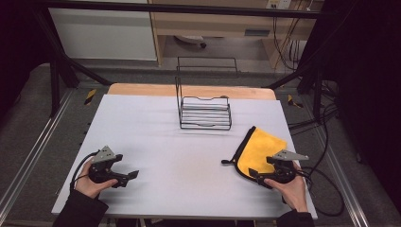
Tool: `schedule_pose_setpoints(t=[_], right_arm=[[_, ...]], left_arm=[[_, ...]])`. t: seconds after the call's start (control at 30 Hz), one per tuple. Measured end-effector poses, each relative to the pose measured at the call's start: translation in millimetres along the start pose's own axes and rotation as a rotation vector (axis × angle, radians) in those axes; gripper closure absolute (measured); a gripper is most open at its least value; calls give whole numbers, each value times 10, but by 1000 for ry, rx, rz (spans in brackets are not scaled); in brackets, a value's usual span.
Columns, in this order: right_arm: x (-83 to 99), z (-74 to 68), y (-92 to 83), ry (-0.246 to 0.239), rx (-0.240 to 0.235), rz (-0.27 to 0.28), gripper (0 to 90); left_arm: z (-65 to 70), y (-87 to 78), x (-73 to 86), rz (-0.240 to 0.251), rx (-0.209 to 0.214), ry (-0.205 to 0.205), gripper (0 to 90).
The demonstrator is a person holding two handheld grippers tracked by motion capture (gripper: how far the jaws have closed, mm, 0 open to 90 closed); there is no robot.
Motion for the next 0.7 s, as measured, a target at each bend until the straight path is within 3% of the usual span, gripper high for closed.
schedule_pose_setpoints(t=[0.37, 0.57, 0.7], right_arm=[[-24, -87, 41, -38, 22, -10, 70], [-25, -170, 104, -47, 19, -17, 68], [-16, -277, 201, -78, 9, -37, 84]], left_arm=[[-10, -15, 23, -3, -6, 4, 51], [-11, -8, 27, -2, -6, 2, 52], [-7, -3, 19, 0, -8, -1, 53]])
Point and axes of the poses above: each handheld gripper's, and its own axes: y roughly forward along the jaws, x roughly out of its underside, z roughly to its right, the point moved 10 cm from there along y, roughly forward along the jaws, and after that the axes turned 12 degrees about y, right-handed, at the moved point
